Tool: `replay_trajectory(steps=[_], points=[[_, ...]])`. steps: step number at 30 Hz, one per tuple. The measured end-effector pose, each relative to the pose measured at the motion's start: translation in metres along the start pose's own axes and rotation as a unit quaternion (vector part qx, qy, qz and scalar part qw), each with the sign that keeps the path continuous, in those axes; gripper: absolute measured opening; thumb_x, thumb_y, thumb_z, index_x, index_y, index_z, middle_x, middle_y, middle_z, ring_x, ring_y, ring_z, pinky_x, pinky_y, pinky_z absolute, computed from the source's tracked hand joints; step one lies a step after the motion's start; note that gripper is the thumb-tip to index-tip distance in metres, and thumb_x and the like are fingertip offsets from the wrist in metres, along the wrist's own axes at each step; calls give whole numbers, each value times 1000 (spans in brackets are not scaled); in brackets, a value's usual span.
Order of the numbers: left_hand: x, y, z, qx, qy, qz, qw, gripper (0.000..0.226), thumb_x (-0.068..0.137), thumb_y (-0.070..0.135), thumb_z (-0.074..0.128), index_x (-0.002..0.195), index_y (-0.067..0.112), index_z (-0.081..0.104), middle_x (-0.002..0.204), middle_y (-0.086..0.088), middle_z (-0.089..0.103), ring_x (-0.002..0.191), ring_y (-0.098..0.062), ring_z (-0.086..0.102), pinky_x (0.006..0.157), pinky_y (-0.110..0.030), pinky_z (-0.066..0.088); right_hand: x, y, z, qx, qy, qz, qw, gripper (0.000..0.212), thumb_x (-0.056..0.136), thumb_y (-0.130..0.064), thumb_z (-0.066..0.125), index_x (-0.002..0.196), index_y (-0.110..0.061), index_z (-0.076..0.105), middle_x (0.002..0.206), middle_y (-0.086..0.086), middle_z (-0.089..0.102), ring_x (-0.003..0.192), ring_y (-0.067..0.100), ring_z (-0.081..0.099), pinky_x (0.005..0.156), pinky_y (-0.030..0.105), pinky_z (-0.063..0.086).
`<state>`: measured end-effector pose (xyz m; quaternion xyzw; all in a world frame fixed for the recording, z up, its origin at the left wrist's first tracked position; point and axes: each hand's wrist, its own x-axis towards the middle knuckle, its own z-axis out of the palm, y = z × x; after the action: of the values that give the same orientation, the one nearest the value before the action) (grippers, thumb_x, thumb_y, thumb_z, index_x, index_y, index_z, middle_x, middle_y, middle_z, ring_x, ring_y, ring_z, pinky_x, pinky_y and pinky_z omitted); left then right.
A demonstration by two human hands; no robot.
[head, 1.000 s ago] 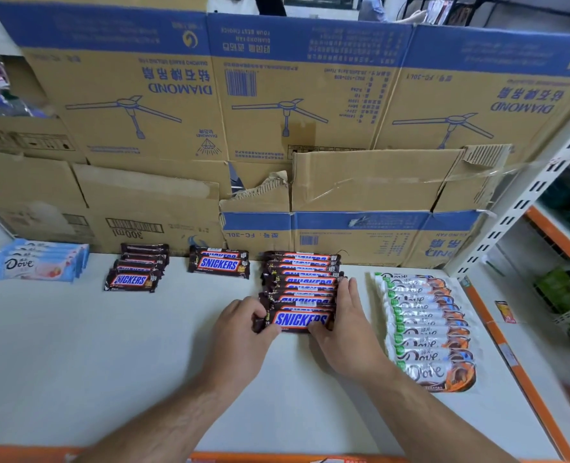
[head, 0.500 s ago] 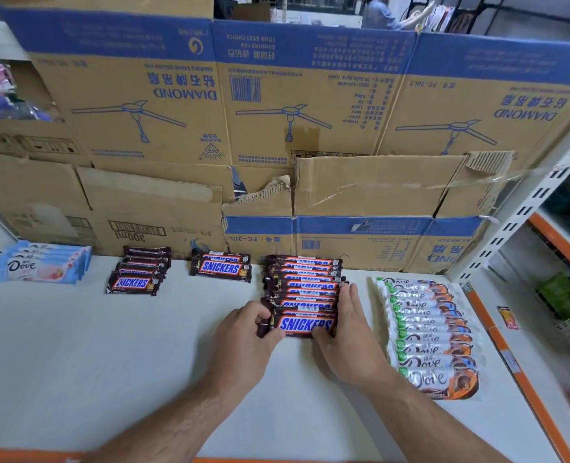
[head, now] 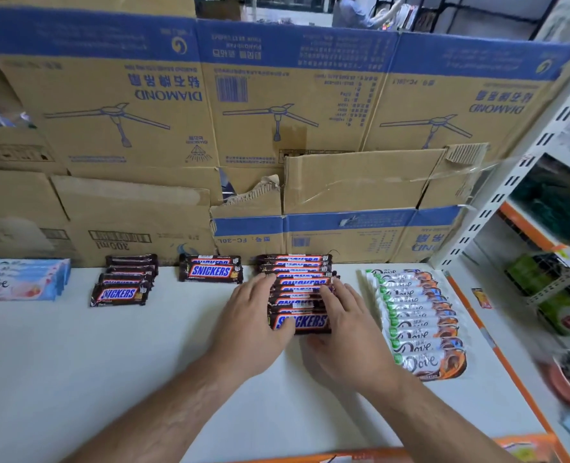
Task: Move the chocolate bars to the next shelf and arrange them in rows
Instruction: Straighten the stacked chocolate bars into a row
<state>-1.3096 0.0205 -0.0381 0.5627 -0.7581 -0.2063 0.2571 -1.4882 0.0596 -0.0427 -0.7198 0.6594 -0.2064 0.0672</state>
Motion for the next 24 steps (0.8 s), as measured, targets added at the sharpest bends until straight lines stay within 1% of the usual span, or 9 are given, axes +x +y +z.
replay_trajectory(steps=[2,3,5,7,9,12,16,20,24], points=[[6,5,-7,-97,-30,-68,992,71,79,37,66,142,28,35,132,13,52,124,-9,48,101,-26,38,8,0,-5,98,-39,46,993,75,74,-40,65,142,-21,40,142,-2,43,138,16,30,116,26,24],[11,6,-8,-135,-48,-104,984,68,78,37,66,138,33,34,124,17,56,118,-9,53,97,-26,42,15,2,-6,155,-57,78,983,74,70,-41,68,138,-26,42,137,-4,45,134,15,37,115,31,31],[21,8,-6,-161,-75,-158,971,68,75,41,63,135,39,33,118,18,61,108,-9,60,94,-31,48,31,6,-8,260,-73,145,952,67,59,-43,75,120,-33,49,121,-3,52,115,11,57,103,40,47],[28,7,-3,-168,-86,-190,964,70,68,49,60,133,40,34,117,13,64,102,-13,63,92,-38,52,42,13,-6,310,-98,175,929,69,51,-43,82,111,-33,50,115,-1,59,102,8,65,96,40,52],[33,5,1,-176,-91,-202,959,70,64,54,59,129,40,39,117,11,65,99,-14,65,90,-41,54,45,14,-4,308,-113,180,927,77,47,-43,84,114,-34,47,116,-2,62,101,7,65,95,38,53],[34,7,-1,-194,-89,-217,952,82,67,53,61,143,35,36,120,11,64,100,-13,66,92,-40,54,43,15,0,278,-120,166,938,82,46,-39,83,118,-37,41,117,-4,60,105,9,62,95,38,53],[31,9,-5,-216,-78,-217,949,60,81,35,65,138,29,47,92,19,63,87,-10,68,87,-37,56,43,20,6,266,-118,147,945,89,44,-39,82,121,-39,37,119,-8,57,109,10,60,96,38,52],[33,5,-3,-232,-79,-221,944,78,77,43,65,148,35,35,108,11,68,83,-7,70,83,-37,59,43,20,6,266,-115,147,946,87,44,-43,81,119,-39,38,118,-11,58,108,8,59,96,38,52],[36,3,-1,-241,-75,-225,941,76,79,42,64,148,36,34,109,9,69,77,-5,72,78,-35,61,44,22,7,268,-121,147,944,87,43,-43,82,119,-40,39,117,-13,59,107,7,61,95,37,53]])
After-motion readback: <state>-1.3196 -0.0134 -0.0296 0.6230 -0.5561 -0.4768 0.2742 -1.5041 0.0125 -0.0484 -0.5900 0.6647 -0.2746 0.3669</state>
